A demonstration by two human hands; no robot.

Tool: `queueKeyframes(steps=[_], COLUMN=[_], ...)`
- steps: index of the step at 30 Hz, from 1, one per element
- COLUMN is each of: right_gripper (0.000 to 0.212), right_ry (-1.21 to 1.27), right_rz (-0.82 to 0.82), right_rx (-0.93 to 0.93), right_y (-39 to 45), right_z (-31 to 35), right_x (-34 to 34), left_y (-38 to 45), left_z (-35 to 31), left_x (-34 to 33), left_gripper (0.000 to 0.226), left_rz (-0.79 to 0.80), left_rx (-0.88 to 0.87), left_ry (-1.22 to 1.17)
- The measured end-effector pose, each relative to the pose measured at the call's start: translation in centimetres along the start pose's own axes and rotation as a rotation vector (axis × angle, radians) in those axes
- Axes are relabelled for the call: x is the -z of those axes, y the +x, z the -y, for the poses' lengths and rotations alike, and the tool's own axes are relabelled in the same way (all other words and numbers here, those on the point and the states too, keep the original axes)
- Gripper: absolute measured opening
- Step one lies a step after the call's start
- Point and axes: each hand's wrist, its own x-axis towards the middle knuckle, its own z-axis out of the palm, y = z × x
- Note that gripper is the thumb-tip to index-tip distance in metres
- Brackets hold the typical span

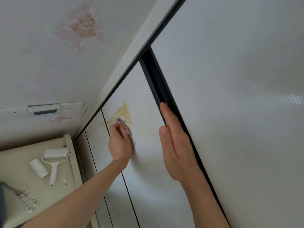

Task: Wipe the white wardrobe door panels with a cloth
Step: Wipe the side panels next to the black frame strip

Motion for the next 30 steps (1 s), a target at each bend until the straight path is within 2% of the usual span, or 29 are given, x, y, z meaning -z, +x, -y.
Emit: queueKeyframes(steps=[4,6,7,9,11,13,15,19,21,23,25,28,29,30], right_gripper=[0.056,0.057,0.057,0.056,0.057,0.058,0.059,0.057,0.056,0.057,0.057,0.056,0.056,0.056], right_ry=[0.056,0.051,0.039,0.000,-0.025,-0.024,-0.026,0.044,0.087,0.036,-0.003,-0.020,-0.022,-0.032], right_rz=[-0.019,-0.010,-0.007,-0.011,-0.004,0.015,0.027,0.029,0.040,0.042,0.041,0.064,0.070,0.078], right_rx=[0.006,0.003,0.006,0.039,0.043,0.026,0.026,0.018,-0.007,0.000,0.008,-0.021,-0.027,-0.017], right_y=[0.1,0.0,-0.1,0.1,0.3,0.3,0.2,0.4,0.3,0.3,0.4,0.3,0.1,0.2], right_z=[-0.1,-0.1,-0.1,0.0,-0.2,-0.3,-0.3,-0.4,-0.3,-0.2,-0.1,0.0,-0.1,-0.1], right_x=[0.1,-0.1,-0.2,-0.2,-0.1,-0.1,-0.2,0.0,0.1,0.0,0.0,0.2,0.2,0.2], left_y=[-7.1,-6.9,-5.6,-1.3,2.8,4.1,2.1,-6.2,-6.8,-3.7,1.6,7.7,7.9,7.2], left_z=[-8.4,-8.7,-7.7,-3.8,0.1,0.7,-2.0,-9.3,-10.1,-8.0,-3.6,0.3,0.1,-1.0], left_x=[0.4,0.0,-0.1,-0.3,-0.2,0.2,0.1,-0.1,-0.2,-0.4,-0.5,0.1,0.3,0.5], left_gripper=[0.002,0.006,0.009,0.009,0.006,0.009,0.012,0.008,0.009,0.006,0.006,0.017,0.017,0.015], left_rz=[0.256,0.232,0.191,0.092,0.039,0.006,-0.010,0.176,0.191,0.144,0.078,0.007,-0.004,-0.006], left_rx=[-0.406,-0.604,-0.629,-0.478,-0.185,0.030,0.021,-0.376,-0.542,-0.631,-0.511,-0.084,-0.021,-0.033], left_ry=[-0.268,-0.263,-0.223,-0.127,-0.037,0.005,-0.057,-0.333,-0.350,-0.296,-0.210,0.017,0.029,0.009])
